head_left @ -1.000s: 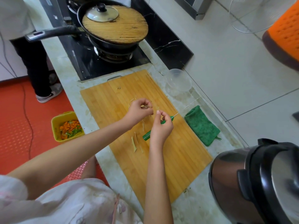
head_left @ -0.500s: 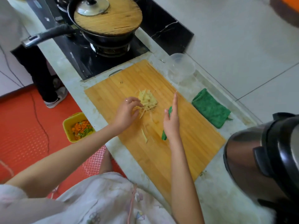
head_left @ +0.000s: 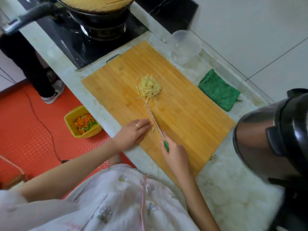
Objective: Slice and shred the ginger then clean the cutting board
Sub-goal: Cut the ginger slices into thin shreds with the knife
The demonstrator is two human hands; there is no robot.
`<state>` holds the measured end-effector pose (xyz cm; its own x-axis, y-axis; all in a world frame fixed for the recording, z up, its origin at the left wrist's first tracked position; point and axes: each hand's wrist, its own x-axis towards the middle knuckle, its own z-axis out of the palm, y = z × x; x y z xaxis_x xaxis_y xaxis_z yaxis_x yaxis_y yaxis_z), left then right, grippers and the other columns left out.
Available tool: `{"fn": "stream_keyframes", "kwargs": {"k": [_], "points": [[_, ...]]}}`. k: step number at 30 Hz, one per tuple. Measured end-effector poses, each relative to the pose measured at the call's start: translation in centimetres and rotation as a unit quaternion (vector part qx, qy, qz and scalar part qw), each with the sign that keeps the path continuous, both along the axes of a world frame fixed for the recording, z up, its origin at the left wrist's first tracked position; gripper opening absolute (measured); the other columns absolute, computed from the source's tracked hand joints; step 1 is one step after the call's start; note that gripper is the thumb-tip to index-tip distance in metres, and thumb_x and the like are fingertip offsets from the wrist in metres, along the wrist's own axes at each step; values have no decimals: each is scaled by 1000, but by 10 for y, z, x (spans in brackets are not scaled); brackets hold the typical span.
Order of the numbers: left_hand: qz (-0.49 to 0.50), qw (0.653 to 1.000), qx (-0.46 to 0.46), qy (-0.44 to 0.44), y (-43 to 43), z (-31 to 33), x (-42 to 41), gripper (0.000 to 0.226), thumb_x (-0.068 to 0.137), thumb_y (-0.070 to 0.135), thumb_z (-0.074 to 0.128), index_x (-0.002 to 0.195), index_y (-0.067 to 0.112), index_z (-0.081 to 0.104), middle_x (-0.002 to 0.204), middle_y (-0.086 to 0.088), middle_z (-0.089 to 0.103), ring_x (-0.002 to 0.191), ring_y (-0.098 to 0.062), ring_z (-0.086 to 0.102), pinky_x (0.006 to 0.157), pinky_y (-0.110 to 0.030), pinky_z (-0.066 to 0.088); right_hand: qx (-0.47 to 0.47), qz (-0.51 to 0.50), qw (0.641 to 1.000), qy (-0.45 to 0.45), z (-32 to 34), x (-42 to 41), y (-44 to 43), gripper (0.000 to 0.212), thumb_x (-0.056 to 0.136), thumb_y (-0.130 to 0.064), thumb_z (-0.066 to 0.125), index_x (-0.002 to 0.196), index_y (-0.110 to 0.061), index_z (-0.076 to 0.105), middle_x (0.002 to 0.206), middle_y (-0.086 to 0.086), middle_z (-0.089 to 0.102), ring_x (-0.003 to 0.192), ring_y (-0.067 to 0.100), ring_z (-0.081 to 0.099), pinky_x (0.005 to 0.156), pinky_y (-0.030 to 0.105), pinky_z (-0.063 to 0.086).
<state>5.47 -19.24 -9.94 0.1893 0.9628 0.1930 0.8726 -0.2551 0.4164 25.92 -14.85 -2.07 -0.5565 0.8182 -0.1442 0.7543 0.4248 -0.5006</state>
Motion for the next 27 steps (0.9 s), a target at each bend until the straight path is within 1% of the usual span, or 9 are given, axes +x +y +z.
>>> {"fn": "stream_keyframes", "kwargs": {"k": [2,4,8,10,12,14,20,24,27], "points": [[3,1000,20,4,-2,-1,2,40,104,26,23,130,7,46,130,-17,57,122,-27,50,99,-40,41,45,23,999,-13,2,1,-6,38,90,-23,54,127,-21,61,68,15,66,56,35,60,43,29,30],[17,999,33,-2,-5,-1,5,39,104,25,25,129,6,48,129,-16,57,120,-27,49,98,-38,38,76,28,997,-15,3,1,-9,41,84,-25,53,124,-21,62,62,9,64,48,30,58,41,24,25],[29,998,61,-10,-6,-6,9,38,103,21,28,126,4,53,127,-17,57,109,-25,49,95,-35,37,56,45,997,-22,9,1,-10,46,90,-23,51,136,-27,51,68,9,63,55,29,58,47,28,25],[28,996,79,-13,-6,-6,9,33,97,15,37,126,5,49,127,-14,52,105,-25,47,94,-34,37,52,58,996,-40,15,0,-11,49,92,-22,50,140,-30,45,74,11,65,62,32,61,50,30,27],[26,996,89,-17,-5,-6,9,37,88,10,43,125,7,46,127,-10,45,103,-26,47,94,-35,37,28,63,996,-65,19,-3,-11,52,95,-24,46,144,-33,35,85,11,67,73,33,63,55,32,28],[27,995,91,-18,-6,-7,9,40,84,8,45,124,7,45,125,-9,43,103,-27,47,94,-35,38,14,67,993,-95,23,-5,-10,53,96,-25,42,146,-34,28,92,10,67,80,31,63,57,32,29],[32,996,82,-16,-5,-11,8,37,85,9,44,122,6,49,119,-15,56,102,-27,49,94,-36,39,3,71,991,-117,32,-8,-9,53,98,-26,39,148,-34,23,93,8,67,81,27,63,58,30,29],[33,997,70,-16,-5,-12,7,36,85,10,44,121,6,49,115,-16,58,99,-31,54,93,-38,42,-1,72,990,-121,34,-8,-10,54,98,-25,41,148,-32,23,96,8,67,83,26,63,60,29,29],[29,997,70,-22,-4,-11,7,34,86,10,43,119,5,49,113,-17,60,99,-29,52,93,-38,41,-15,63,990,-127,32,-10,-10,54,99,-24,42,148,-31,23,97,9,67,86,26,64,61,29,30]]}}
